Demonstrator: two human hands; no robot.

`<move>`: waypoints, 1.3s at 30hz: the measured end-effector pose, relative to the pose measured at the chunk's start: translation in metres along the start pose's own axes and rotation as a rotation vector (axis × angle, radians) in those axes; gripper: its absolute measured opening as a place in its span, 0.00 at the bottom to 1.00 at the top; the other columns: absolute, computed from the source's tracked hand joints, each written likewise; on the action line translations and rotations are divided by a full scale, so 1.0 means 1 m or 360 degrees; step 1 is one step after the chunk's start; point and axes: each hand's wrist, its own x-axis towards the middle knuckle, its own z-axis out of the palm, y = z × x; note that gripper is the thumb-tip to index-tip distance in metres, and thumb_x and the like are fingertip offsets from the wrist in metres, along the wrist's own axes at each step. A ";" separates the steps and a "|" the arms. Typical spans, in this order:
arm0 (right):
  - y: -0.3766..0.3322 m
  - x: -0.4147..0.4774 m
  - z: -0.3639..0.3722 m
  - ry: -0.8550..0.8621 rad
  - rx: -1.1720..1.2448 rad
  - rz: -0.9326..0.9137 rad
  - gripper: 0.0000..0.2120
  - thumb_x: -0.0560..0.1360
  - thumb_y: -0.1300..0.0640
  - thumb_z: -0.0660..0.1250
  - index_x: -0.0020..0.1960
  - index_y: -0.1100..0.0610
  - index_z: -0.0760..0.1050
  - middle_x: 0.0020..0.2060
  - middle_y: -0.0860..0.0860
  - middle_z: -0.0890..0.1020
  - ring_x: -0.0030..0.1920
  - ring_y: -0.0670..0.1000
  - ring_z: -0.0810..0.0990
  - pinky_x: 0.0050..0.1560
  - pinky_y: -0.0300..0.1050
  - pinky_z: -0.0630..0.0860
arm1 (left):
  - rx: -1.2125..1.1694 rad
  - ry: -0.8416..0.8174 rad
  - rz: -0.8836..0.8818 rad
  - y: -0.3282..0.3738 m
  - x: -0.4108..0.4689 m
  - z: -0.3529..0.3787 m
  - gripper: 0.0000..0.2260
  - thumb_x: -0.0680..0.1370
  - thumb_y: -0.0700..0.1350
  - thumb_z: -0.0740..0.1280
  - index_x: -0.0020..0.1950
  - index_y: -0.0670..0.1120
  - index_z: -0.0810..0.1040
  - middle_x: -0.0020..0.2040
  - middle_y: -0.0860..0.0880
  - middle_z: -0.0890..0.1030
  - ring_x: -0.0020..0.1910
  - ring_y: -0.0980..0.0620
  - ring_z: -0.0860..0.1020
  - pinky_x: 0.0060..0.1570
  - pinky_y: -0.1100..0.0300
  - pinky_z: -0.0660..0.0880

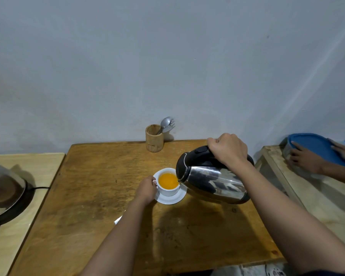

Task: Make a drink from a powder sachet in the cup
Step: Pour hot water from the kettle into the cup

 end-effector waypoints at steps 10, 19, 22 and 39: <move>-0.008 0.000 0.001 -0.0027 -0.0027 -0.0064 0.20 0.72 0.51 0.58 0.24 0.57 0.62 0.22 0.49 0.65 0.25 0.51 0.64 0.29 0.41 0.61 | -0.0032 -0.0034 -0.0036 0.001 0.000 -0.002 0.12 0.80 0.41 0.55 0.58 0.41 0.74 0.56 0.39 0.78 0.48 0.47 0.73 0.47 0.56 0.70; -0.012 0.004 0.003 0.0026 -0.0054 -0.0098 0.20 0.72 0.50 0.58 0.24 0.57 0.64 0.21 0.49 0.65 0.24 0.51 0.65 0.30 0.42 0.64 | 0.0027 -0.0041 -0.0087 0.003 0.002 -0.002 0.11 0.79 0.41 0.56 0.56 0.40 0.74 0.55 0.39 0.78 0.48 0.45 0.74 0.46 0.53 0.71; -0.009 0.005 0.003 0.0042 -0.0033 -0.0056 0.20 0.72 0.50 0.58 0.25 0.58 0.65 0.21 0.49 0.66 0.24 0.51 0.65 0.29 0.41 0.63 | 0.0043 -0.0037 -0.0096 0.003 0.002 -0.002 0.11 0.79 0.41 0.56 0.56 0.40 0.74 0.55 0.39 0.79 0.49 0.44 0.75 0.49 0.52 0.73; 0.071 0.000 -0.009 0.0184 0.1047 0.0936 0.22 0.60 0.42 0.57 0.35 0.61 0.74 0.37 0.63 0.81 0.38 0.62 0.77 0.39 0.53 0.68 | -0.0005 0.0037 -0.0009 0.001 -0.002 0.004 0.11 0.78 0.39 0.56 0.56 0.39 0.74 0.55 0.38 0.78 0.46 0.45 0.73 0.43 0.55 0.68</move>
